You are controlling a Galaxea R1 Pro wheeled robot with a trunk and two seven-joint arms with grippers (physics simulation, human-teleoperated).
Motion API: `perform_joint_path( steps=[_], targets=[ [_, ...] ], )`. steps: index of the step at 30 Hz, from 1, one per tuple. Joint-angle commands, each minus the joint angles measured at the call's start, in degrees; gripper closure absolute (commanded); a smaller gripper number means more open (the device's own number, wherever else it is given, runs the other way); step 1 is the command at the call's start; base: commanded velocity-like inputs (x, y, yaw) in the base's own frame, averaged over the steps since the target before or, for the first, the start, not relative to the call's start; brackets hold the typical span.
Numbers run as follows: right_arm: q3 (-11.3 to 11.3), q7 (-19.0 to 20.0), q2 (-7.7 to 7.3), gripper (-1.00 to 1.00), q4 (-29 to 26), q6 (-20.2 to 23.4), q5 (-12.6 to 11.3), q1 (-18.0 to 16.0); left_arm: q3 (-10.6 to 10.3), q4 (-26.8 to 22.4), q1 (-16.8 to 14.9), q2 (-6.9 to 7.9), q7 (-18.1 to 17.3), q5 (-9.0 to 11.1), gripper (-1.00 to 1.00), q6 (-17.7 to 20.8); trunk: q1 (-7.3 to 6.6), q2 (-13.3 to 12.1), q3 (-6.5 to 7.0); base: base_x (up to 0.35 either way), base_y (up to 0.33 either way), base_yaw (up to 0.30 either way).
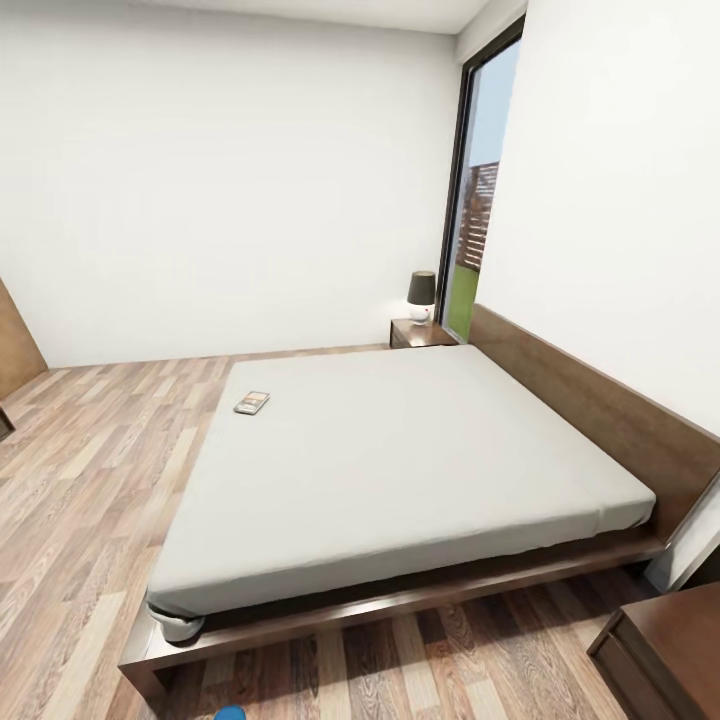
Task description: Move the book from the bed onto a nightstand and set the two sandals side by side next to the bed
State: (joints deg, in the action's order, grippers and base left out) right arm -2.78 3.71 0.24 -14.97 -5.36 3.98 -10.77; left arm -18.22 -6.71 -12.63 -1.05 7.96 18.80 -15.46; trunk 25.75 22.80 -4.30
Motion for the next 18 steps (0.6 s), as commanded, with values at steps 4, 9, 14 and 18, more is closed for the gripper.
perform_joint_path(
  steps=[4, 9, 14, 18],
  targets=[
    [-0.3, 0.2, 0.09, 1.0, 0.0, -0.2, 0.4, 0.0, -0.5, 0.0, -0.1, 0.0, 0.3, 0.4, 1.0, -0.2, 0.03, 0.1, -0.12, 0.0, 0.0, 0.0],
    [-0.3, 0.2, 0.17, 1.0, 0.0, -0.2, 0.4, 0.0, -0.5, 0.0, -0.1, 0.0, 0.3, 0.4, 1.0, -0.2, 0.03, 0.1, -0.12, 0.0, 0.0, 0.001],
    [-0.3, 0.2, 0.19, 1.0, 0.0, -0.2, 0.4, 0.0, -0.5, 0.0, -0.1, 0.0, 0.3, 0.4, 1.0, -0.2, 0.03, 0.1, -0.12, 0.0, 0.0, 0.113],
    [-0.3, 0.2, 0.19, 1.0, 0.0, -0.2, 0.4, 0.0, -0.5, 0.0, -0.1, 0.0, 0.3, 0.4, 1.0, -0.2, 0.03, 0.1, -0.12, 0.0, 0.0, 0.246]
  ],
)
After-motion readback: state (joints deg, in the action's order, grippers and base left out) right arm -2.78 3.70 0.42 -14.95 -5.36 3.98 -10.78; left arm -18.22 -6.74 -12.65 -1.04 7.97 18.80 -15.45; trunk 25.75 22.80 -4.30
